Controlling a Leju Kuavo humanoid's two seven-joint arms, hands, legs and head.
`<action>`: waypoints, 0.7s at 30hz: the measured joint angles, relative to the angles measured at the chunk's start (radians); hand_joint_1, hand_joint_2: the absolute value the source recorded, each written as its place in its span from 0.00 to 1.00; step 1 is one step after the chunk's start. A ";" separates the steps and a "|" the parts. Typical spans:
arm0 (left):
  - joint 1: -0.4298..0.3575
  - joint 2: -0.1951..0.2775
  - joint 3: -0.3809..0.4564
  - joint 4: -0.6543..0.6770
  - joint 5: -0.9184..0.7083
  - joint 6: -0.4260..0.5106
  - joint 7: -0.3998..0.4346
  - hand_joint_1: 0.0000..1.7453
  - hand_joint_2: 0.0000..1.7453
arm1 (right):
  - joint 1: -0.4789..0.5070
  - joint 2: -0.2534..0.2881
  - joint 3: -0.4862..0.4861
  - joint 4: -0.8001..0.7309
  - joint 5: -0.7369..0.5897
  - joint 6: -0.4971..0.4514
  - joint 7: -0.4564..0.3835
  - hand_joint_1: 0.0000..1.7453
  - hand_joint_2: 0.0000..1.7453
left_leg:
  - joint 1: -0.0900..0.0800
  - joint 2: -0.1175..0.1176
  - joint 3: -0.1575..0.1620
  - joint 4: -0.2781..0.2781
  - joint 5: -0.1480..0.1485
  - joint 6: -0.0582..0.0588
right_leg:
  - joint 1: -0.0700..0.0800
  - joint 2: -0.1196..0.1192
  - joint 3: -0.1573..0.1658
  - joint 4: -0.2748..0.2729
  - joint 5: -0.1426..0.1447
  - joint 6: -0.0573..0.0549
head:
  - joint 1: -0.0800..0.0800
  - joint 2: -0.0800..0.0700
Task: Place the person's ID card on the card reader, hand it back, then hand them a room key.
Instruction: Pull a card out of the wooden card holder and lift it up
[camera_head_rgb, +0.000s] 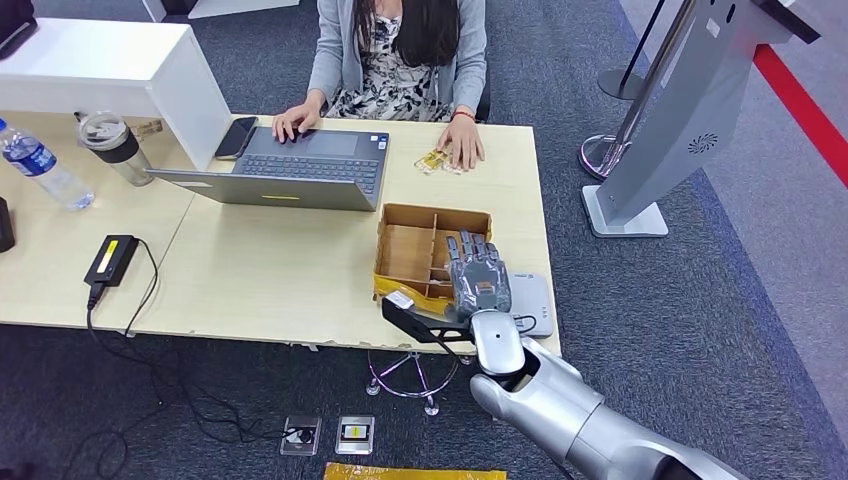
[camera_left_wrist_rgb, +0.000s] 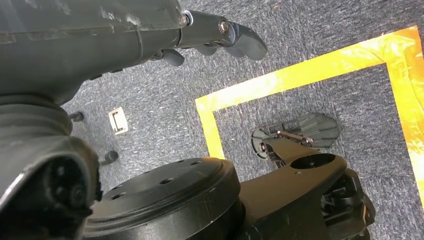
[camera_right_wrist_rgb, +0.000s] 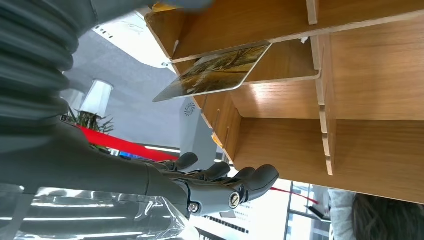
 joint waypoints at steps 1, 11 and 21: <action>0.000 0.000 0.000 0.000 0.000 0.000 0.000 0.00 0.00 | 0.000 0.000 0.000 0.002 -0.001 0.000 0.000 0.97 1.00 | 0.000 0.000 0.000 0.000 0.000 0.000 | 0.000 0.000 0.000 0.000 0.000 0.000 | 0.000 0.000; 0.000 0.000 0.000 0.000 0.001 0.001 0.000 0.00 0.00 | -0.001 0.005 0.005 0.019 -0.005 0.012 -0.001 1.00 1.00 | 0.000 0.000 0.000 0.000 0.000 0.000 | 0.000 0.000 0.000 0.000 0.000 0.000 | 0.000 0.000; 0.000 0.000 0.000 0.000 0.002 0.000 0.000 0.00 0.00 | -0.003 0.007 0.015 0.023 -0.023 0.008 -0.006 1.00 1.00 | 0.000 0.000 0.000 0.000 0.000 0.000 | 0.000 0.000 0.000 0.000 0.000 0.000 | 0.000 0.000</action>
